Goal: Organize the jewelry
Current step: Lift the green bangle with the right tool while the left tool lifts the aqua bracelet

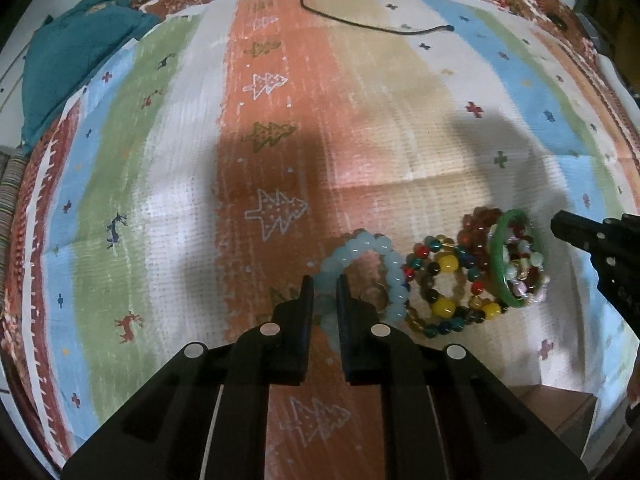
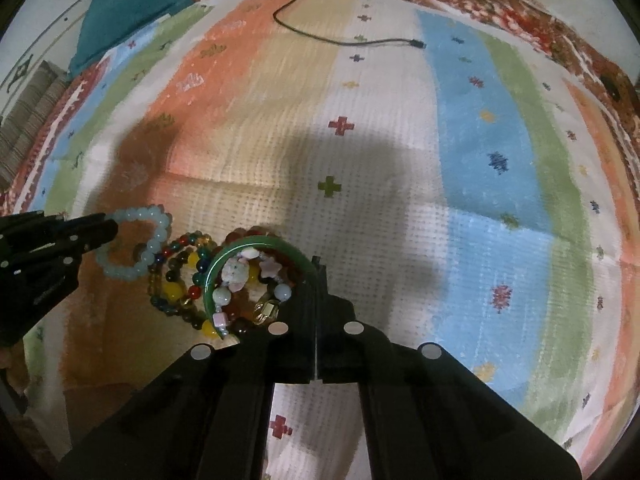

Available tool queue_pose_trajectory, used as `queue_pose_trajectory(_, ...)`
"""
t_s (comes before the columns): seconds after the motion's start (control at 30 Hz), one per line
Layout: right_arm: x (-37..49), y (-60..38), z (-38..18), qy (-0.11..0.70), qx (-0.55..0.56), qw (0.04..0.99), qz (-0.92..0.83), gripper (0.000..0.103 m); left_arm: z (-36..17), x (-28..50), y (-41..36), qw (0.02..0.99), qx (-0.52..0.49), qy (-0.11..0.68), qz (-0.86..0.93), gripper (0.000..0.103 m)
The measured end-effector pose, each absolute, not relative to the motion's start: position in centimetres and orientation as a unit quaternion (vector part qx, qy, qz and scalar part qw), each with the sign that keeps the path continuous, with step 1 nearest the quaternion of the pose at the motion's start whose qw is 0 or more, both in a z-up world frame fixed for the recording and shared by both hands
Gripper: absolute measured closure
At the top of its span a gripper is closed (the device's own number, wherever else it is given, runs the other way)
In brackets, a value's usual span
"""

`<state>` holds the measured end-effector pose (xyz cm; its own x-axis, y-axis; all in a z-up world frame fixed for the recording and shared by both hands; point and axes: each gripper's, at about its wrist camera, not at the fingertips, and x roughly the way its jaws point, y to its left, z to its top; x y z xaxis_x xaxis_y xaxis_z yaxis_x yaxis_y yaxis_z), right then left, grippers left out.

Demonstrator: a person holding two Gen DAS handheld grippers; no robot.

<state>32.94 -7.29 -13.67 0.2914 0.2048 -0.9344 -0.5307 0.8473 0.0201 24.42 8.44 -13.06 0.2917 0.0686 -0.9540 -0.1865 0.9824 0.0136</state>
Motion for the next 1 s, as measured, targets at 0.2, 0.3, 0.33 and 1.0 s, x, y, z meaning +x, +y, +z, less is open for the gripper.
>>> queue_pose_trajectory(0.2, 33.0, -7.6, -13.9, 0.558, -0.141, 0.784, 0.233, 0.102, -11.7, 23.6, 7.4, 0.812, -0.050, 0.577, 0.072, 0.092)
queue_pose_trajectory(0.3, 33.2, -7.6, -14.2, 0.558, -0.146, 0.785, 0.225, 0.102, -11.7, 23.6, 7.6, 0.812, -0.050, 0.577, 0.071, 0.092)
queue_pose_trajectory(0.33, 33.2, -7.4, -14.3, 0.559, -0.150, 0.784, 0.225, 0.102, -11.7, 23.5, 7.5, 0.812, -0.049, 0.578, 0.071, 0.092)
queue_pose_trajectory(1.0, 34.7, -6.7, -16.0, 0.565, -0.160, 0.779, 0.220, 0.068, -13.9, 25.0, 8.5, 0.797, -0.041, 0.598, 0.079, 0.092)
